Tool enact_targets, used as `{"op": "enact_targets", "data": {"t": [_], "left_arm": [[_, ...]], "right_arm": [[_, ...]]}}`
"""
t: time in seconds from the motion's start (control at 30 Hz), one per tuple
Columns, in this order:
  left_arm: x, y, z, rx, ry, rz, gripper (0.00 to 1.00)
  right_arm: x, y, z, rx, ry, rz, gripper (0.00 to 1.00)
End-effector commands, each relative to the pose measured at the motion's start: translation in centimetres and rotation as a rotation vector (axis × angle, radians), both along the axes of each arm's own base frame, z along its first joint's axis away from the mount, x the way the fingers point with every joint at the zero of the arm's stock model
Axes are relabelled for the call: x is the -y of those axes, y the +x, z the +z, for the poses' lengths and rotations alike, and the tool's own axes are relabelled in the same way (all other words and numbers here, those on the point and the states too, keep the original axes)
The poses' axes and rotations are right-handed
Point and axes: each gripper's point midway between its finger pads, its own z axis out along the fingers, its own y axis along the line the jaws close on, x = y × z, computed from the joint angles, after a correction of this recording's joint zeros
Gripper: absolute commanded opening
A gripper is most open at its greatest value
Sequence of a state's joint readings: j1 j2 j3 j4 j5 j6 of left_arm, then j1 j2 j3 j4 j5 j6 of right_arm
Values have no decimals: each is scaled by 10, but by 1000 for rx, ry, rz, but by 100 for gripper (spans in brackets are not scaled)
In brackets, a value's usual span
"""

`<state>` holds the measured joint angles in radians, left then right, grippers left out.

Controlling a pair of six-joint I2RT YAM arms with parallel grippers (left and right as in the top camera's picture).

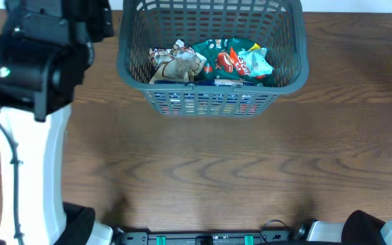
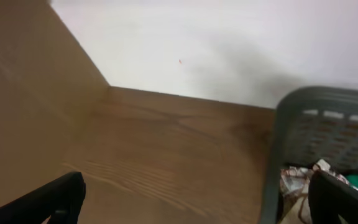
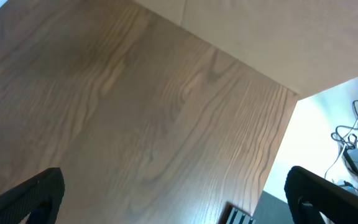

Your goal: Pack container

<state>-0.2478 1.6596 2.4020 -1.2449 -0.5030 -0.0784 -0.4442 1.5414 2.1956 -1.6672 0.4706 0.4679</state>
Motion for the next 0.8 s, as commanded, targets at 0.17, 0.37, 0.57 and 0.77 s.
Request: {"op": "enact_targets", "data": {"t": [0.17,0.37,0.57,0.77], "left_arm": [[-29,-93,76,252,-69,23,99],[-48,-151,101,397,-168,79,99],[-70,-188,82,422,-231,185,98],[-82,-203,36,392,-313,302,99]], "right_arm": [[2,-5,3,15,-8,-25,99],[2,-5,3,15,-8,-25,99],[2,-5,3,15,-8,-25,99],[2,-5,3,15,-8,-25,99]]}}
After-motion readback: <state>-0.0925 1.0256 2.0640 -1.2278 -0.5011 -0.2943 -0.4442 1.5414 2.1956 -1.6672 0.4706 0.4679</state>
